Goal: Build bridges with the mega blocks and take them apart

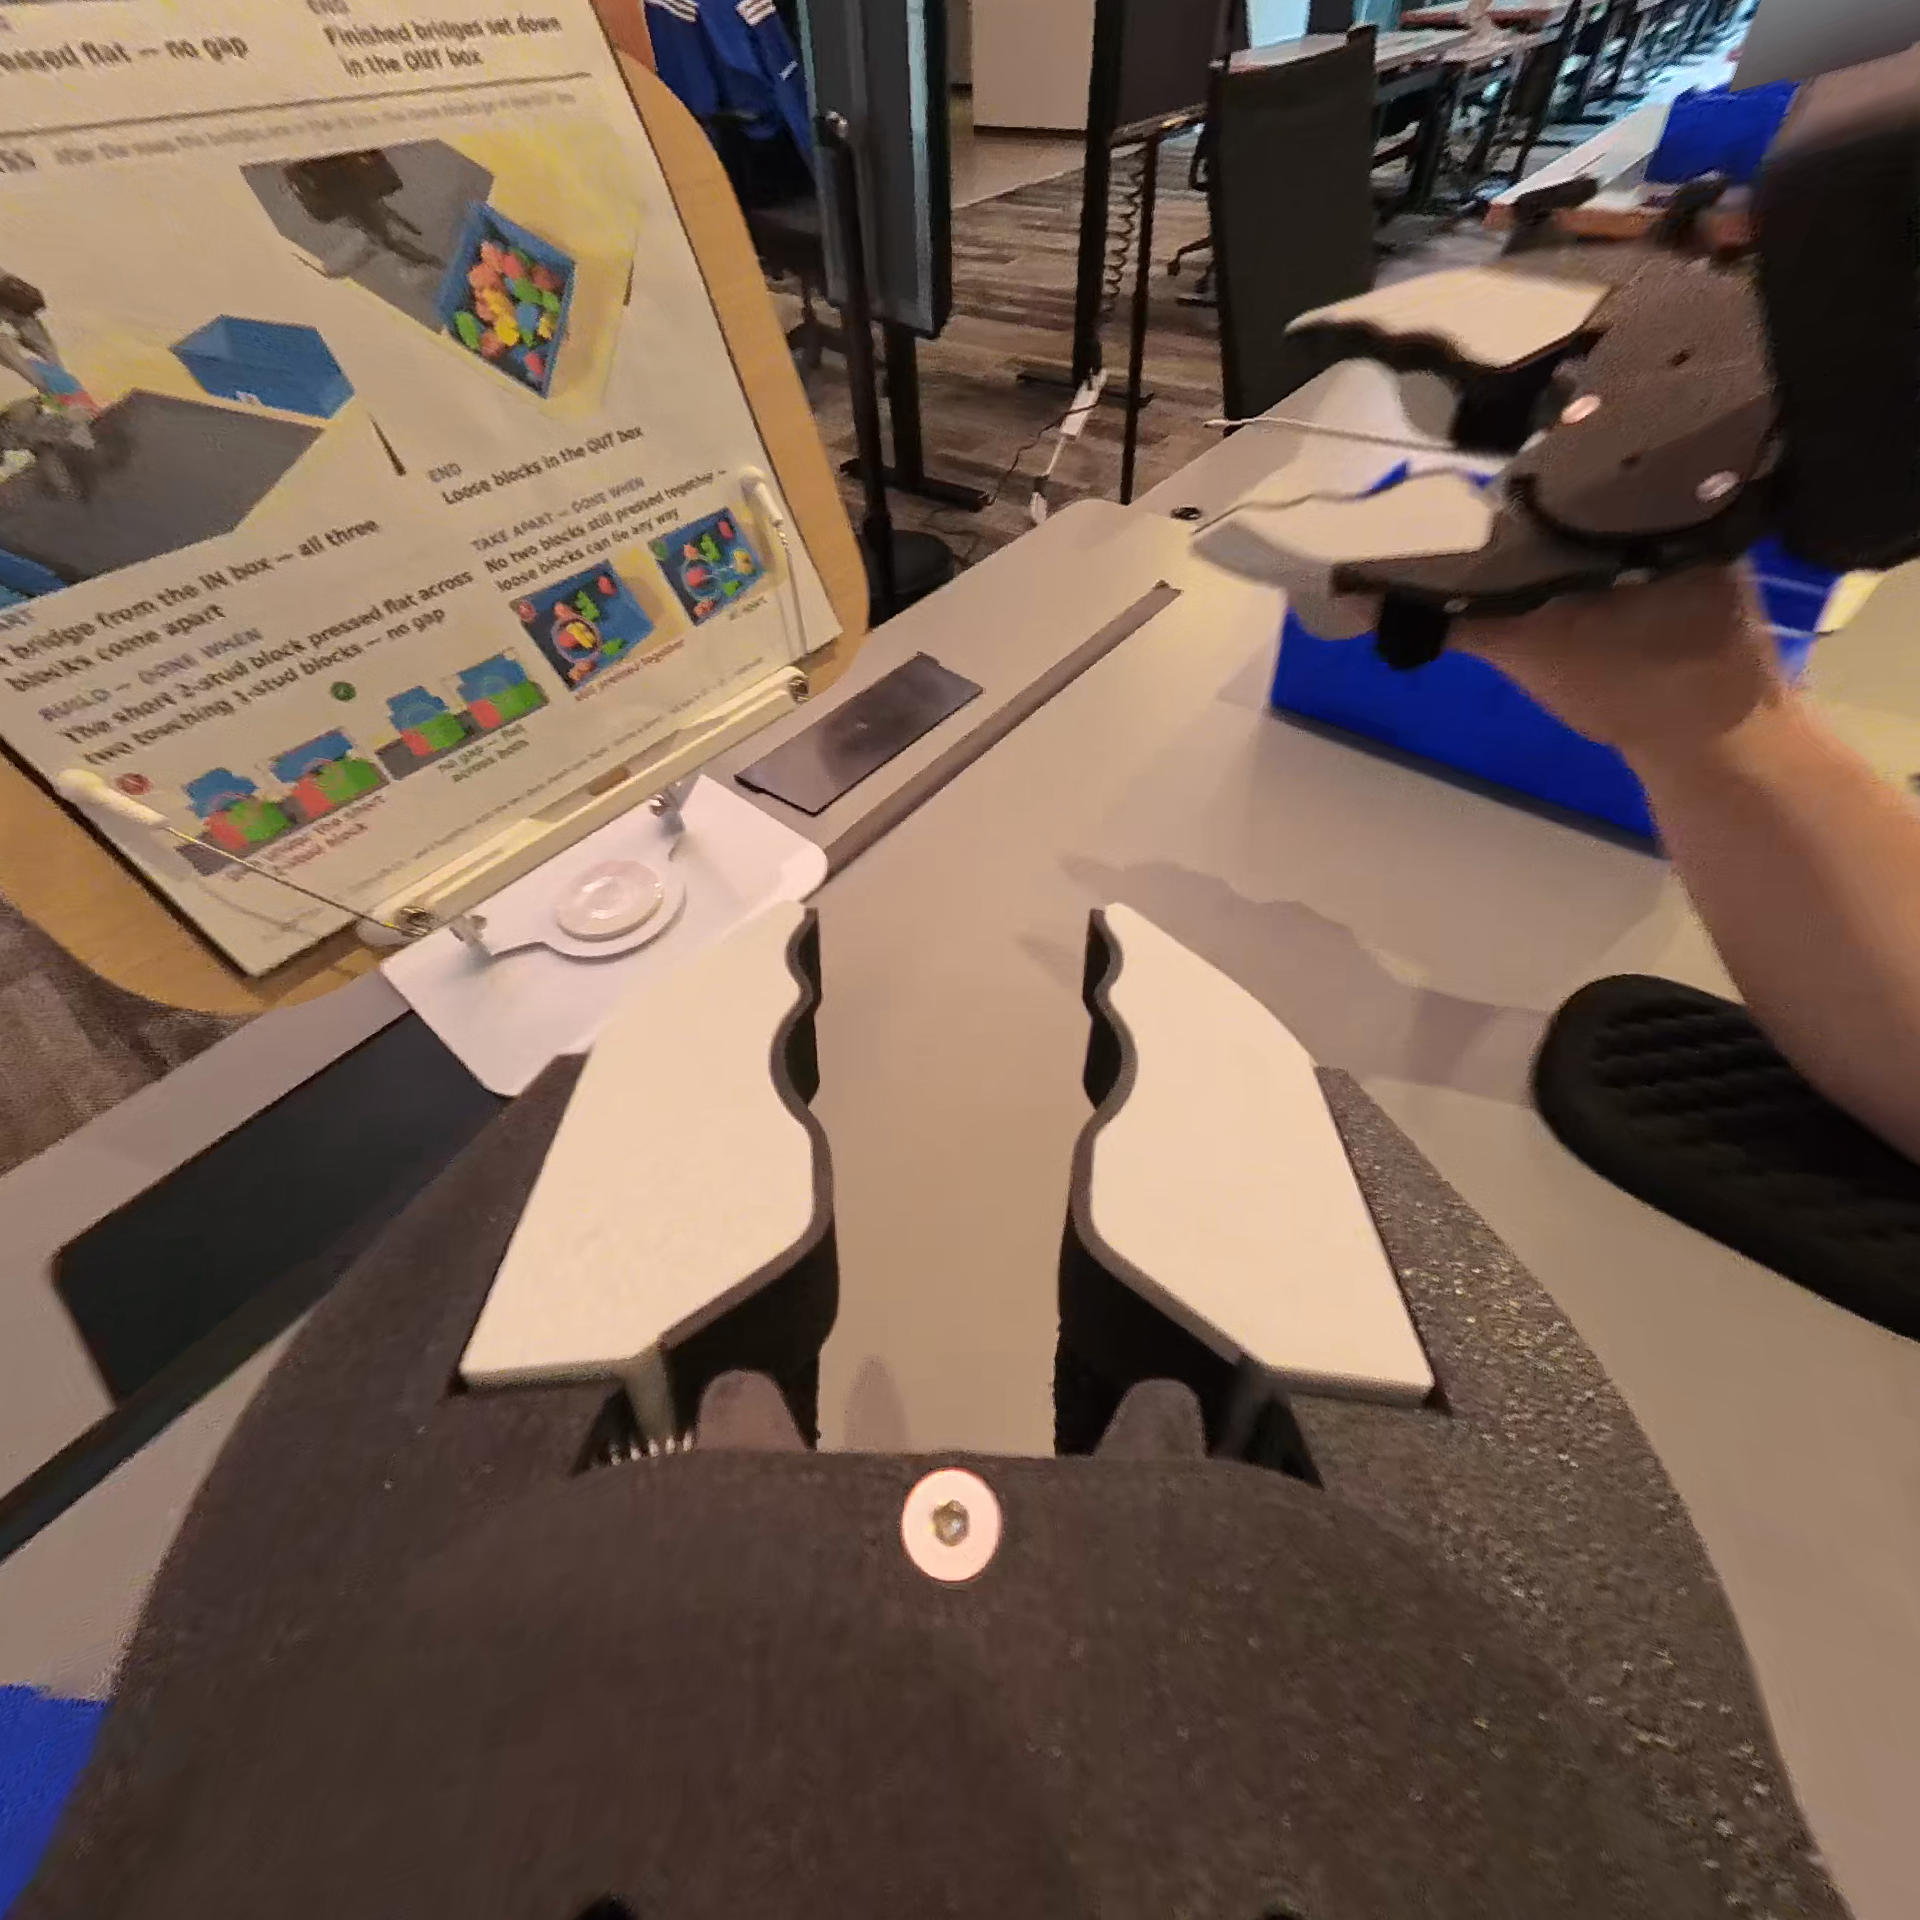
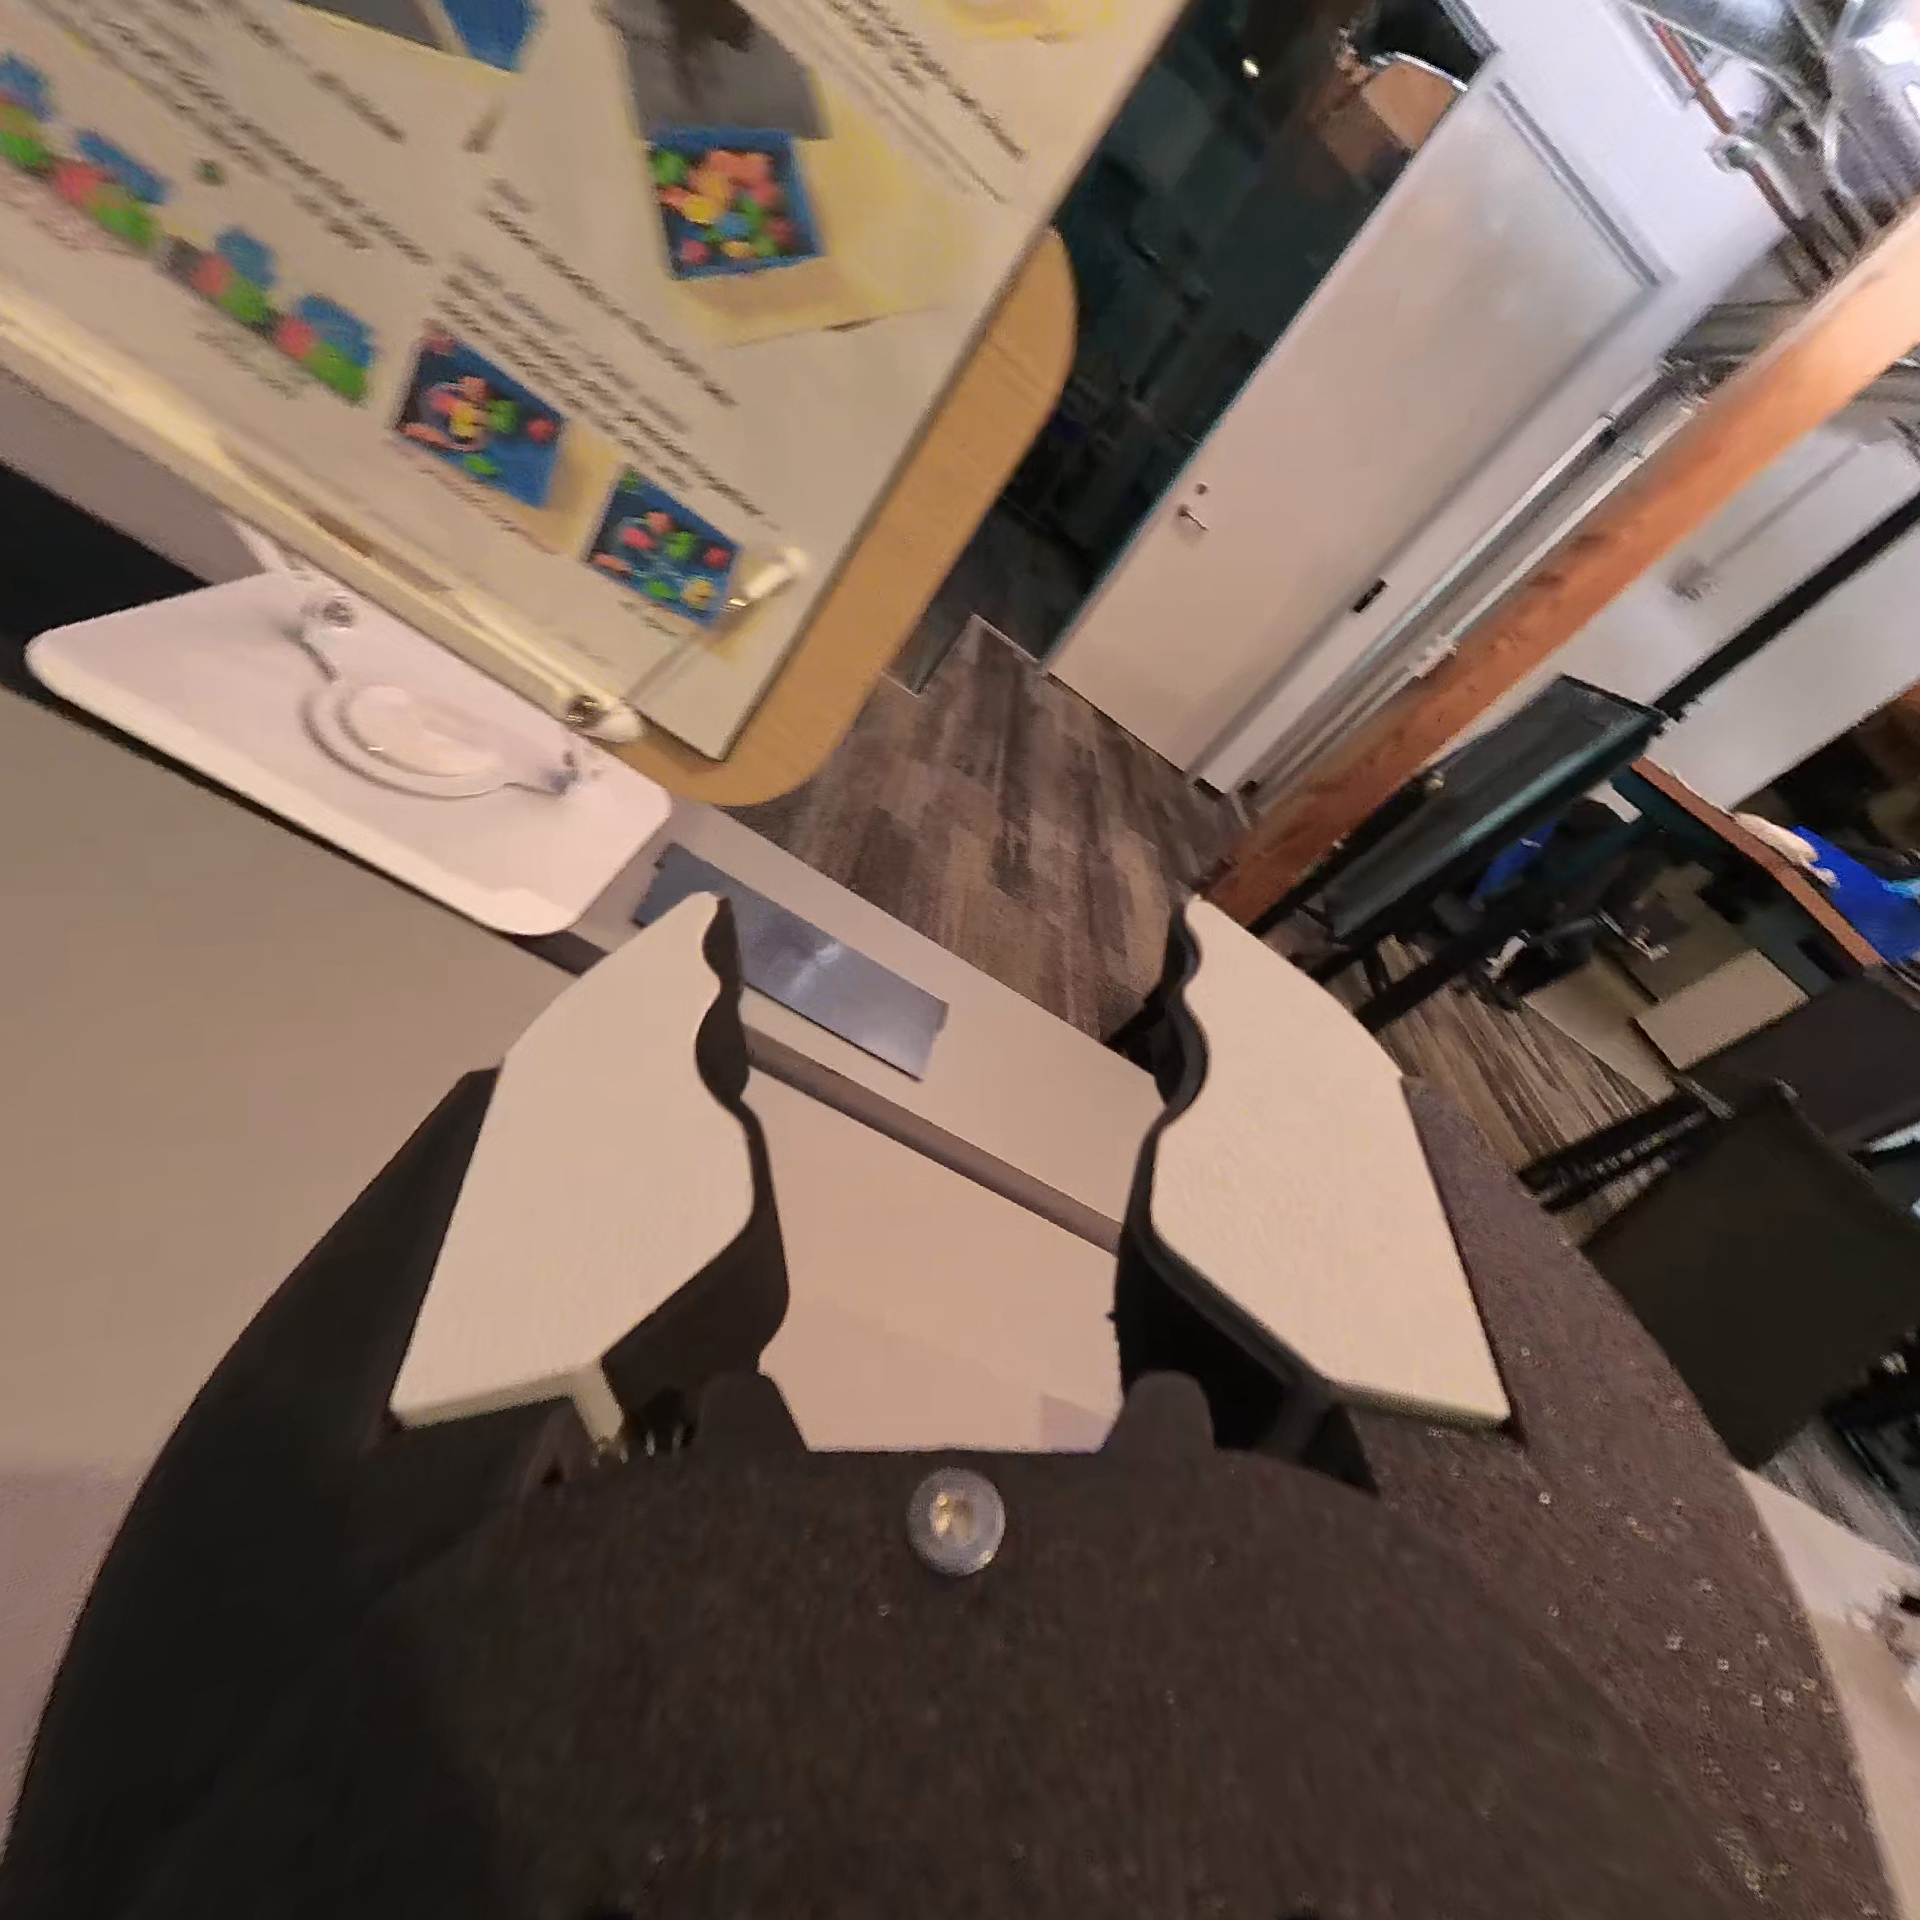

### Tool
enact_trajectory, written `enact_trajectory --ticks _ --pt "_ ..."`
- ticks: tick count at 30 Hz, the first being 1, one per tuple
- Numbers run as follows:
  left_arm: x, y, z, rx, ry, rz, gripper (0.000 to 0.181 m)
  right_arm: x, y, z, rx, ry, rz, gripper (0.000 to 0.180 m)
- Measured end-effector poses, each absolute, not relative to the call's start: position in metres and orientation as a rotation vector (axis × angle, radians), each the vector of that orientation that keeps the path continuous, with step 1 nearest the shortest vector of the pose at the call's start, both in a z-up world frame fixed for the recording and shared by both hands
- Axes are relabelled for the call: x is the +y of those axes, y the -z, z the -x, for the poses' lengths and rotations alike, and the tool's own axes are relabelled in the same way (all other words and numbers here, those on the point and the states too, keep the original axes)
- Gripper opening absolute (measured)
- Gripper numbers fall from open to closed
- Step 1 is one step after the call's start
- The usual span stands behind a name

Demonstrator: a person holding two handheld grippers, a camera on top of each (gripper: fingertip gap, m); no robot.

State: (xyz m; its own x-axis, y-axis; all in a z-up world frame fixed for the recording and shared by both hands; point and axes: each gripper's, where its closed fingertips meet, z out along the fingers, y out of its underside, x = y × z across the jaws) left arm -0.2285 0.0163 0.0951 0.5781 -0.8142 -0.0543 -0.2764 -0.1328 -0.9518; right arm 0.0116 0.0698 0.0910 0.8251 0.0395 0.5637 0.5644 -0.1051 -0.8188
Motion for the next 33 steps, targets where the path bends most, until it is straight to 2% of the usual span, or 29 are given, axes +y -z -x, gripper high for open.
enact_trajectory --ticks 4,8,9,10,15,19,22,24,27,33 --pt "0.000 -0.112 0.243 0.853 0.752 1.714 0.048 0.067 -0.082 0.024 -0.565 0.440 1.620 0.078" --pt "0.003 -0.125 0.300 0.761 0.542 1.779 0.048 0.066 -0.073 0.048 -0.643 0.413 1.611 0.074" --pt "0.006 -0.124 0.322 0.736 0.456 1.814 0.045 0.065 -0.074 0.051 -0.659 0.423 1.599 0.072" --pt "0.007 -0.120 0.347 0.703 0.374 1.864 0.033 0.065 -0.075 0.052 -0.669 0.433 1.590 0.071" --pt "0.015 -0.077 0.479 0.544 0.126 2.121 0.039 0.064 -0.086 0.047 -0.653 0.377 1.583 0.071" --pt "0.010 -0.013 0.541 0.798 0.008 2.281 0.050 0.066 -0.082 0.038 -0.634 0.334 1.621 0.071" --pt "-0.001 0.027 0.550 1.055 -0.016 2.344 0.055 0.067 -0.075 0.035 -0.646 0.315 1.657 0.070" --pt "0.000 0.046 0.556 1.232 -0.176 2.331 0.066 0.068 -0.070 0.036 -0.665 0.320 1.667 0.068" --pt "0.009 0.062 0.558 1.398 -0.401 2.298 0.065 0.071 -0.066 0.038 -0.681 0.354 1.663 0.066" --pt "0.016 0.080 0.544 1.540 -0.352 2.312 0.055 0.077 -0.048 0.044 -0.753 0.408 1.692 0.067"
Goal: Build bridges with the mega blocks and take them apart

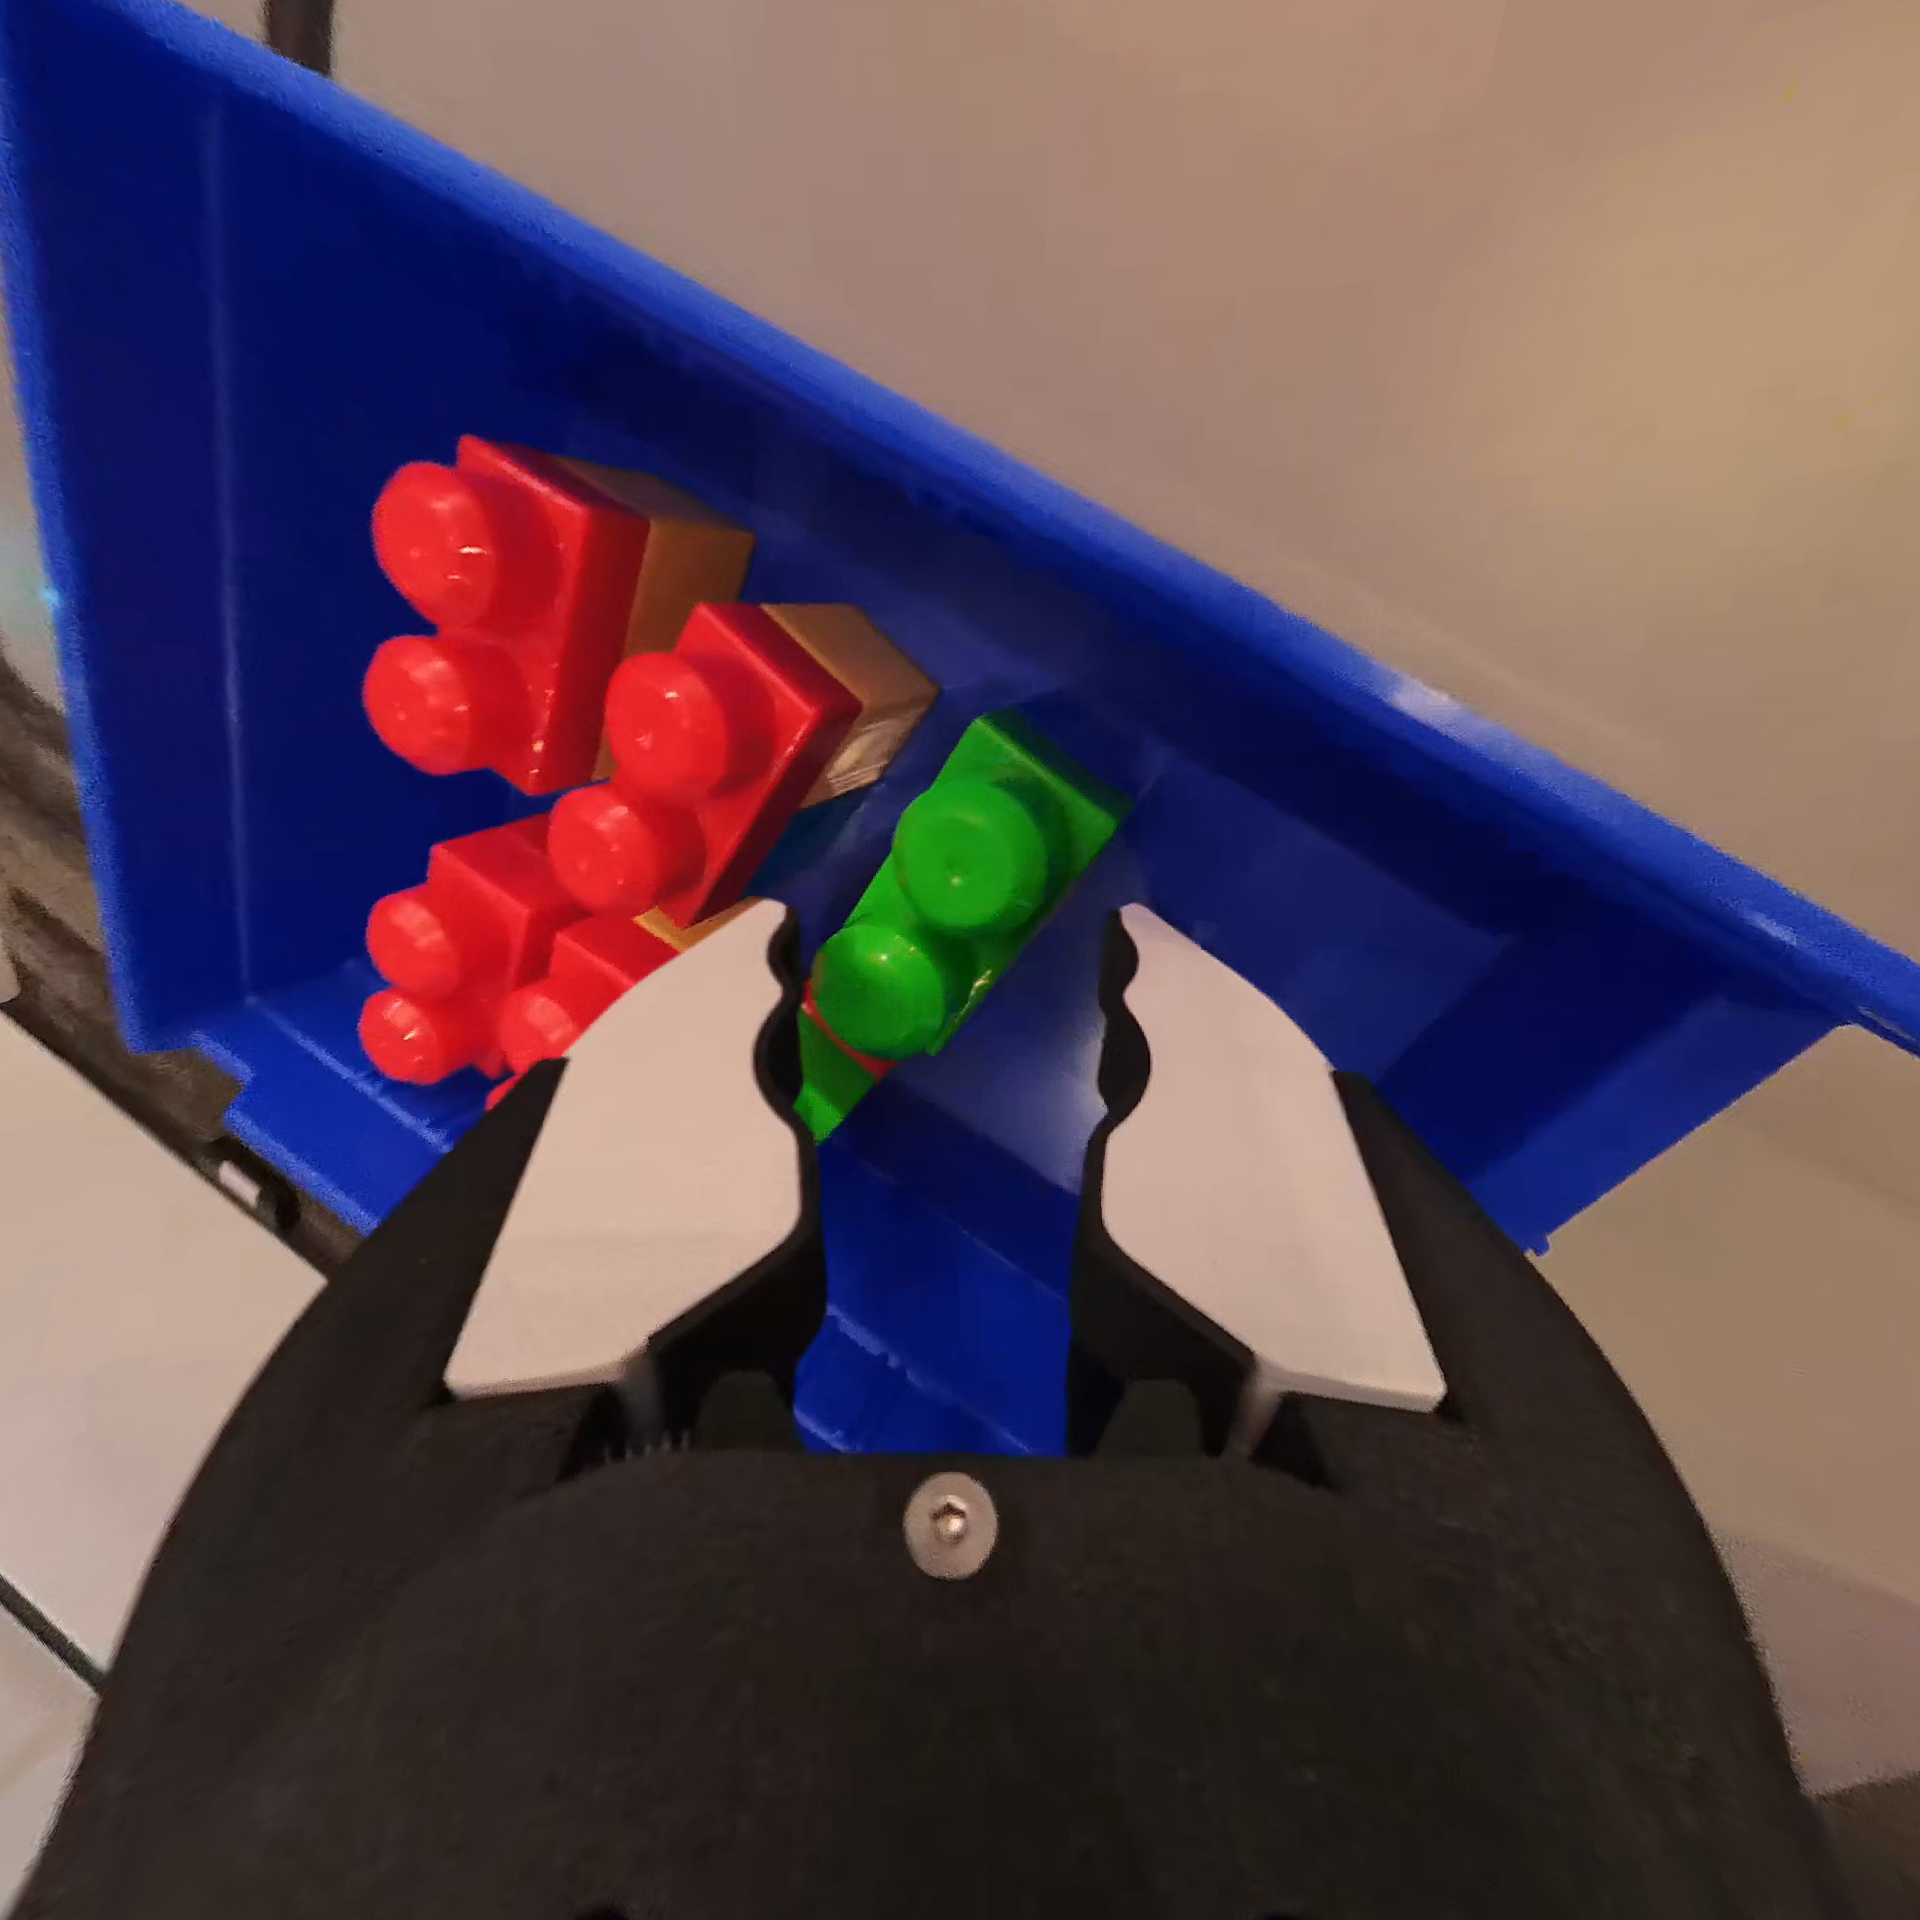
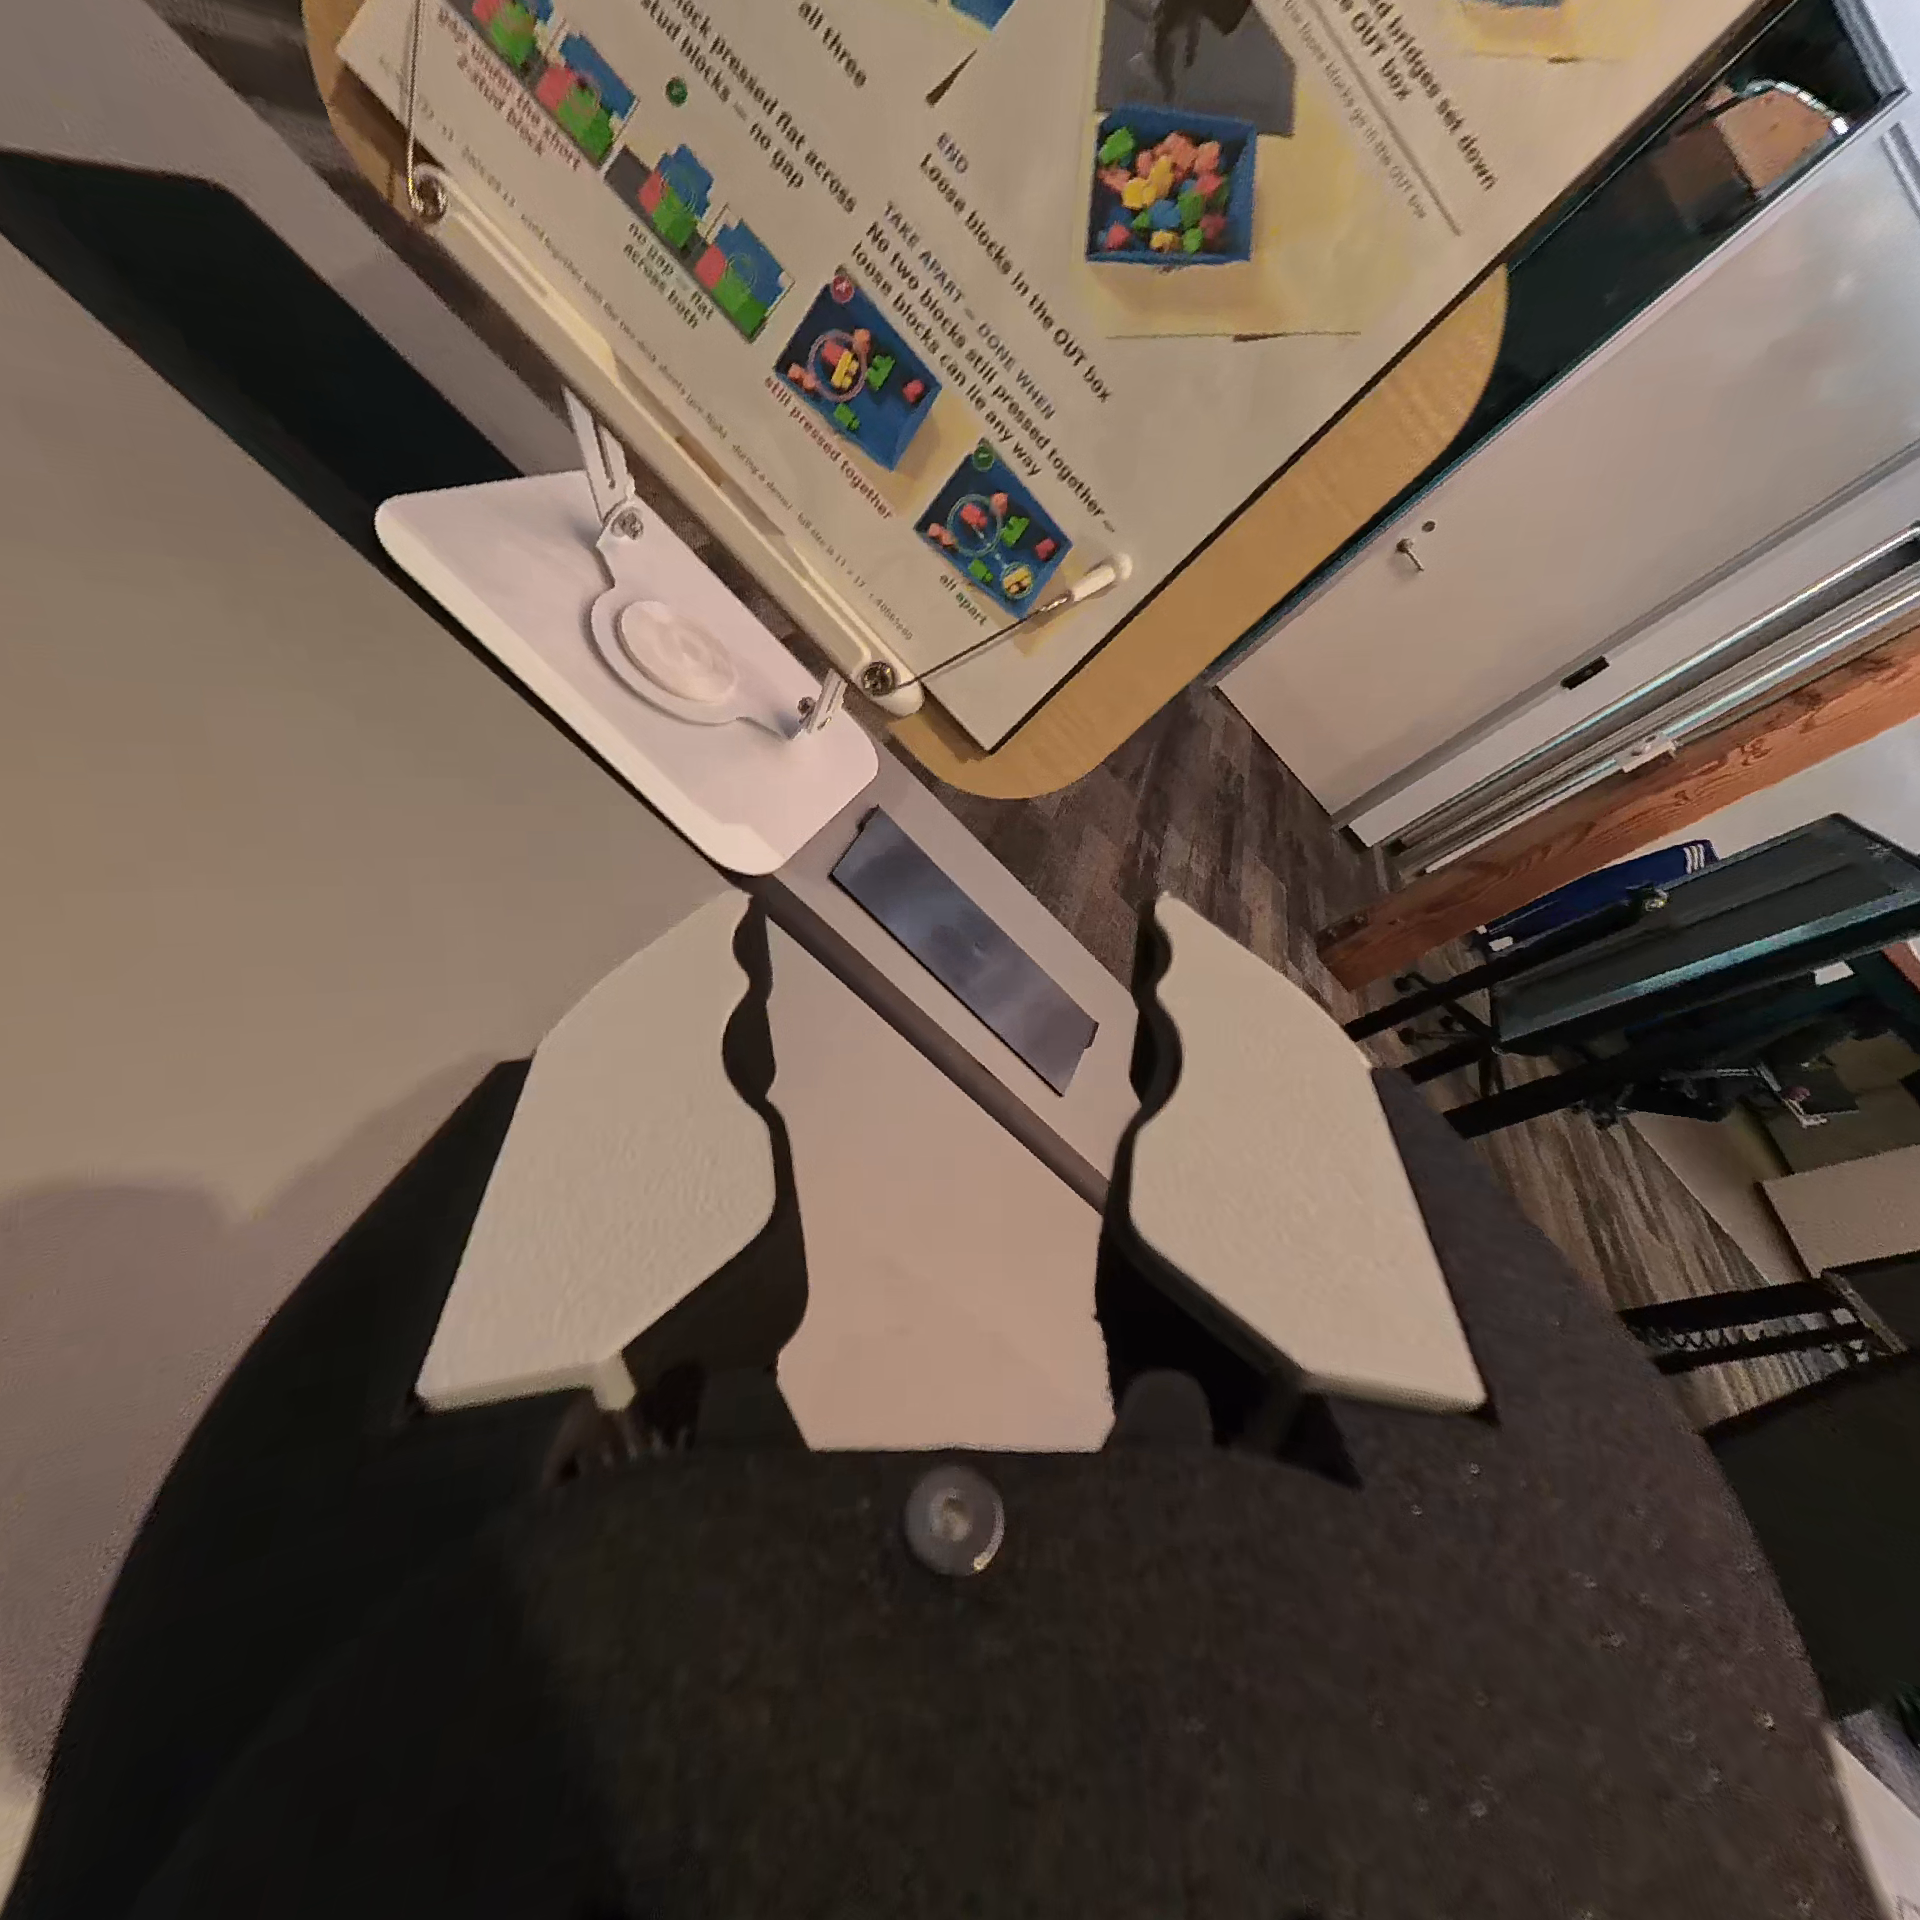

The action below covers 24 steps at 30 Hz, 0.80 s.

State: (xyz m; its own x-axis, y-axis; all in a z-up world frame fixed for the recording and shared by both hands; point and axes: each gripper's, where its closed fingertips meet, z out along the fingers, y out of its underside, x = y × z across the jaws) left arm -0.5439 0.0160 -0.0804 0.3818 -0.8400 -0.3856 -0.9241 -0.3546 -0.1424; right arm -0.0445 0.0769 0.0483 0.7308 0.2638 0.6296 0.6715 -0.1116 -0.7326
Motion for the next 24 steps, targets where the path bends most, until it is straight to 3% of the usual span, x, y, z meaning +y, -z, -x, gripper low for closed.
enact_trajectory --ticks 7,12,19,24 --pt "0.020 0.107 0.545 1.632 -0.368 2.330 0.044 0.082 -0.033 0.049 -0.803 0.393 1.722 0.068" --pt "0.019 0.096 0.549 1.483 -0.274 2.385 0.041 0.083 -0.031 0.047 -0.807 0.385 1.734 0.067" --pt "0.022 -0.002 0.539 0.947 0.020 2.170 0.041 0.075 -0.027 0.074 -0.834 0.147 1.751 0.066" --pt "0.000 -0.087 0.440 0.756 0.568 1.859 0.040 0.020 -0.034 0.160 -1.093 -0.374 1.602 0.070"
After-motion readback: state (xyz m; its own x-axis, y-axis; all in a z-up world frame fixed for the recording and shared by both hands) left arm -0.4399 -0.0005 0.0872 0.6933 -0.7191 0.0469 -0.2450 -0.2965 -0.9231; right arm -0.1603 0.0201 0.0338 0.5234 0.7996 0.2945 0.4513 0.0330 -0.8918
